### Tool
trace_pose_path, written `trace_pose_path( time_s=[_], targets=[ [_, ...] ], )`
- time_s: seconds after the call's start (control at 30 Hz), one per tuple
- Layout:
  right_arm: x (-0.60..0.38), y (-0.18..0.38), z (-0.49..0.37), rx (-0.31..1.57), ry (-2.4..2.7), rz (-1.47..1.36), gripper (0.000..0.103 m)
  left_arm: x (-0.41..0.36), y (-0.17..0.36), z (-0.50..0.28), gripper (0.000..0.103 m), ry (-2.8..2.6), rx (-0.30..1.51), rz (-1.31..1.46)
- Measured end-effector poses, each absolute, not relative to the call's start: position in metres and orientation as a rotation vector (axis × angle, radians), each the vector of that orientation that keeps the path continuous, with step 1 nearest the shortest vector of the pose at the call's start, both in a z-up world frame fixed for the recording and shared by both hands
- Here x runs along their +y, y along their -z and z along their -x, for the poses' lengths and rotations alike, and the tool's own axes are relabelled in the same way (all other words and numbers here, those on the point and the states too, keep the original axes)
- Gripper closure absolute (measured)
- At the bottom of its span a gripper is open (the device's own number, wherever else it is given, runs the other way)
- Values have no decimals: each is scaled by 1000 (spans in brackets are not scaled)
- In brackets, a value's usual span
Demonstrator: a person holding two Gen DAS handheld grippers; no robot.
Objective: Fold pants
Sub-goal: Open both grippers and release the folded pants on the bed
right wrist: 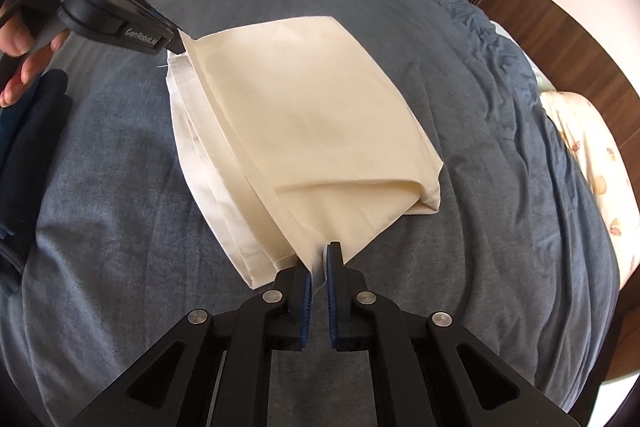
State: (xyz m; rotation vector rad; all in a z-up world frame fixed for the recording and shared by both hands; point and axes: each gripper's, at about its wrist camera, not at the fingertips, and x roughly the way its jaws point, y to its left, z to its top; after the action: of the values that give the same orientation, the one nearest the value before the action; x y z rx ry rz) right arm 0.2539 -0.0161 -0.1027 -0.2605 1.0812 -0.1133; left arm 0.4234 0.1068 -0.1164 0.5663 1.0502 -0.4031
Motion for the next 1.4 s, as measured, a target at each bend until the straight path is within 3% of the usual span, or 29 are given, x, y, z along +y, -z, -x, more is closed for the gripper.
trace_pose_path(
  time_s=[0.1,0.13,0.33,0.53,0.9,1.07,1.4],
  targets=[
    [-21,104,-256,1104,148,255,67,114,113,-424,61,369,1049,-558],
    [-23,104,-255,1108,144,242,67,116,111,-422,56,352,1043,-574],
    [-14,98,-245,1164,33,181,67,113,111,-408,45,309,1010,-728],
    [-7,87,-234,1161,-54,145,67,124,96,-392,45,284,1034,-686],
    [-81,51,-252,1022,-191,41,67,110,35,-318,45,213,1004,-263],
    [-128,41,-260,993,-234,59,67,81,44,-287,45,233,1043,-130],
    [-215,74,-307,1098,-222,-197,67,47,90,-250,47,171,1133,142]
  ],
)
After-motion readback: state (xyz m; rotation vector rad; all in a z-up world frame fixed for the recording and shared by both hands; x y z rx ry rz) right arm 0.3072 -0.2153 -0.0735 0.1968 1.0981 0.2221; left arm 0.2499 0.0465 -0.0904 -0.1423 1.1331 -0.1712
